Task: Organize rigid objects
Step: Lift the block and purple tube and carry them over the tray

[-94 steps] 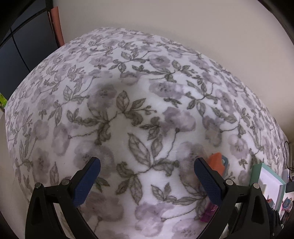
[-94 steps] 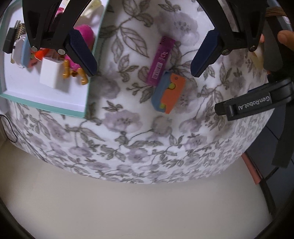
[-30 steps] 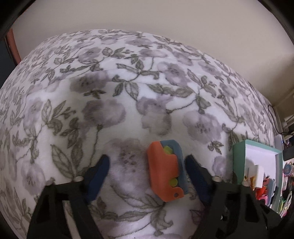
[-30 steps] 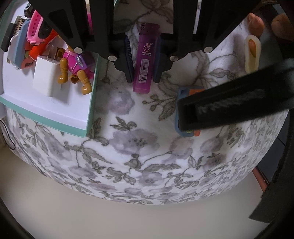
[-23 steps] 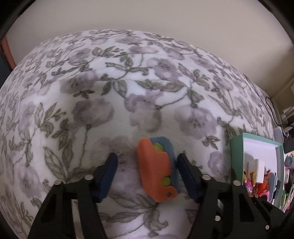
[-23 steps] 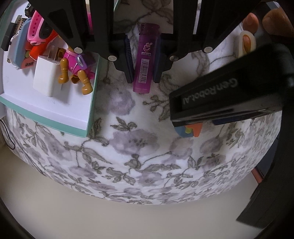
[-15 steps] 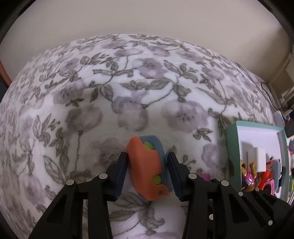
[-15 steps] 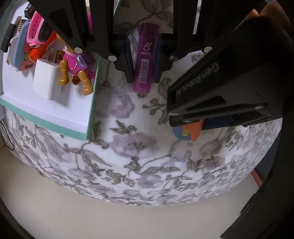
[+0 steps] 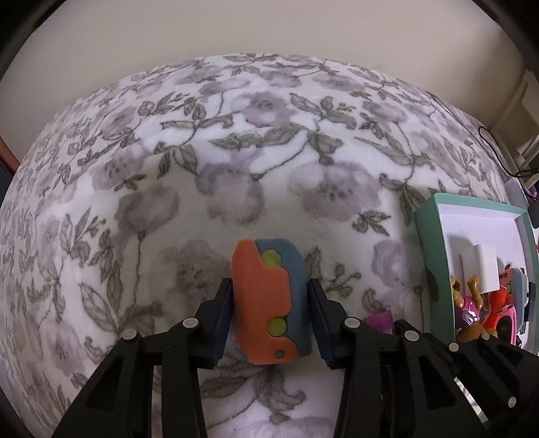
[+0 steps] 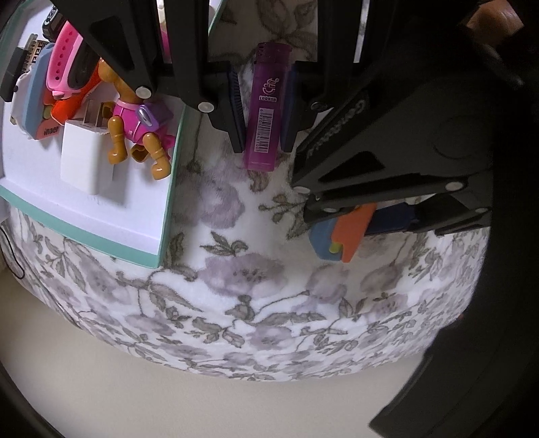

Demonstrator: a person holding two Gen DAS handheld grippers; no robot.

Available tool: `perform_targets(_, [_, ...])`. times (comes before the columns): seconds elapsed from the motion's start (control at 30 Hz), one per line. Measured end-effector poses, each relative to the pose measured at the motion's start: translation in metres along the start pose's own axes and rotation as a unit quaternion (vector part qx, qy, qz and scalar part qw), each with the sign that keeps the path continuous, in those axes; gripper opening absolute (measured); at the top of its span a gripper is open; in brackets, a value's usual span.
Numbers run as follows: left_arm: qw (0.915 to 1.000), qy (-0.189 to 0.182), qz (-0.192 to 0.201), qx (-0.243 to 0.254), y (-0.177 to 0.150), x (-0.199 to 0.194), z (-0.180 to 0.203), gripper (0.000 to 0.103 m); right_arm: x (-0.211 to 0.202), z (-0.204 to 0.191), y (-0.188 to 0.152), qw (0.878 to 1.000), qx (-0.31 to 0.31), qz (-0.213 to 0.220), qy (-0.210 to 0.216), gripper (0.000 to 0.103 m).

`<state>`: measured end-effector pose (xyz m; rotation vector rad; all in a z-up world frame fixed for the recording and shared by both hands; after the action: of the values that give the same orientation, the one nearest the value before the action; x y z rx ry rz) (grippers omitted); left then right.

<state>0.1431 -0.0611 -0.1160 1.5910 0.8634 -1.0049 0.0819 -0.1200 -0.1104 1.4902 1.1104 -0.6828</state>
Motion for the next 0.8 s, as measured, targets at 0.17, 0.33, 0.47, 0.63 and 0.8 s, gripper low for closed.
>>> perform_targets(0.17, [0.9997,-0.003,-0.022,-0.014,-0.009,-0.002,-0.009,0.044,-0.001,-0.002,-0.002,1.0,-0.002,-0.004,0.0,0.023])
perform_targets(0.33, [0.9985,0.001,-0.046,-0.029,-0.02,-0.005,-0.02,0.044,-0.002,-0.009,-0.008,1.0,-0.02,-0.009,-0.013,0.023])
perform_targets(0.47, [0.9975,-0.001,-0.059,-0.039,-0.028,-0.006,-0.027,0.044,-0.004,-0.009,-0.011,1.0,-0.017,-0.011,-0.013,0.023])
perform_targets(0.63, [0.9969,0.002,-0.063,-0.046,-0.037,-0.007,-0.031,0.044,-0.006,-0.015,-0.015,0.999,-0.038,-0.009,-0.033,0.023])
perform_targets(0.8, [0.9972,0.011,-0.058,-0.047,-0.05,-0.012,-0.033,0.044,-0.008,-0.015,-0.017,0.999,-0.038,-0.009,-0.037,0.023])
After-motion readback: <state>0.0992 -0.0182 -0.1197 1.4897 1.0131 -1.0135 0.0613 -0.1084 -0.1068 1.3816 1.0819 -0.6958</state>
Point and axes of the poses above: each gripper's, at about its wrist camera, not at the fingertips, and x roughly the way its jaws point, z to its right, y to its top, the point moved 3 cm from there along x, roughly the way its jaws point, and after that the axes turned 10 degrees about y, right-handed, at the moved point
